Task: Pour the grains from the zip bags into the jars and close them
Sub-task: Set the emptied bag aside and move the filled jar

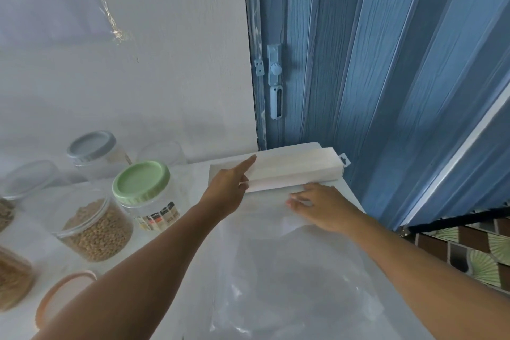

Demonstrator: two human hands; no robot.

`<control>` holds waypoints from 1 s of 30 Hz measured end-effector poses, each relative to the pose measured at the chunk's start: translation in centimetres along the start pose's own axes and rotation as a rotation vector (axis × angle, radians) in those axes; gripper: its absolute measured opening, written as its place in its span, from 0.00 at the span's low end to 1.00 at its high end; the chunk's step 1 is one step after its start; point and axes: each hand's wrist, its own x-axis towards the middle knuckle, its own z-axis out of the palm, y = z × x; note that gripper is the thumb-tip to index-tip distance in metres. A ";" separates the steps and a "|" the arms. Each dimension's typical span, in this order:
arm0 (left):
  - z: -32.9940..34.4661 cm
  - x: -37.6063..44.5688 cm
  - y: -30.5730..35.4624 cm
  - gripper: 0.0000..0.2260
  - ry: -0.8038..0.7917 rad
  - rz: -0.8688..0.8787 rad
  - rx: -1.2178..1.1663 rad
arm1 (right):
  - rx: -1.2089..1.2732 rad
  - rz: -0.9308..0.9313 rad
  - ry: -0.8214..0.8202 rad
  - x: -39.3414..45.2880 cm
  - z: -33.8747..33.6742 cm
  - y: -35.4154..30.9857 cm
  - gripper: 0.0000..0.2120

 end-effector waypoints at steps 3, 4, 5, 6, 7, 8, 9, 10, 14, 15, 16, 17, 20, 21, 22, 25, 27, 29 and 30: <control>0.6 0.2 -0.4 0.30 -0.016 -0.018 0.000 | -0.036 -0.016 0.138 -0.8 -1.3 -0.2 0.23; 0.7 0.3 -0.6 0.30 -0.024 -0.014 -0.002 | -0.048 -0.017 0.131 -1.3 -1.8 -0.6 0.25; 0.8 0.4 -0.8 0.29 -0.042 -0.003 0.001 | -0.059 -0.020 0.083 -1.9 -2.0 -1.0 0.28; 0.8 0.4 -1.0 0.28 -0.066 0.017 0.015 | -0.078 -0.025 0.002 -2.6 -2.1 -1.6 0.32; 0.8 0.5 -1.2 0.27 -0.091 0.038 0.039 | -0.108 -0.026 -0.090 -3.2 -2.0 -2.1 0.35; 1.0 0.5 -1.4 0.26 -0.108 0.053 0.064 | -0.149 -0.022 -0.174 -3.8 -1.6 -2.5 0.38; 1.1 0.6 -1.6 0.24 -0.112 0.063 0.084 | -0.184 -0.017 -0.238 -4.2 -1.1 -2.6 0.40; 1.2 0.6 -1.8 0.22 -0.109 0.069 0.102 | -0.206 -0.016 -0.280 -4.3 -0.5 -2.7 0.42; 1.3 0.5 -1.7 0.24 -0.121 0.057 0.120 | -0.250 -0.023 -0.277 -4.2 1.3 -2.1 0.46; 1.3 0.2 -1.4 0.27 -0.130 0.052 0.125 | -0.265 -0.028 -0.267 -4.2 1.5 -2.0 0.46; 1.2 -0.3 -0.9 0.30 -0.124 0.059 0.136 | -0.280 -0.032 -0.262 -4.2 1.6 -1.9 0.46; 1.1 -1.1 -0.4 0.32 -0.099 0.072 0.144 | -0.288 -0.035 -0.263 -4.3 1.6 -1.8 0.46; 0.0 -5.6 1.1 0.35 -0.003 0.109 0.093 | -0.267 -0.031 -0.267 -4.8 1.1 -2.1 0.45; -0.3 -7.6 1.4 0.36 -0.011 0.117 0.054 | -0.242 -0.025 -0.253 -5.1 0.7 -2.2 0.44; -0.5 -9.7 1.5 0.37 -0.051 0.121 0.028 | -0.215 -0.023 -0.230 -5.5 0.1 -2.4 0.42; -0.3 -14.5 0.9 0.42 -0.219 0.139 0.108 | -0.196 -0.063 -0.165 -7.4 -1.4 -3.1 0.41; 0.8 -15.8 0.1 0.45 -0.296 0.158 0.205 | -0.196 -0.080 -0.198 -9.1 -1.3 -3.5 0.41; 1.9 -16.0 -0.5 0.47 -0.348 0.158 0.275 | -0.235 -0.069 -0.278 -10.6 -0.3 -3.4 0.44; 2.4 -15.9 -0.9 0.49 -0.369 0.151 0.301 | -0.262 -0.063 -0.305 -11.1 0.5 -3.1 0.46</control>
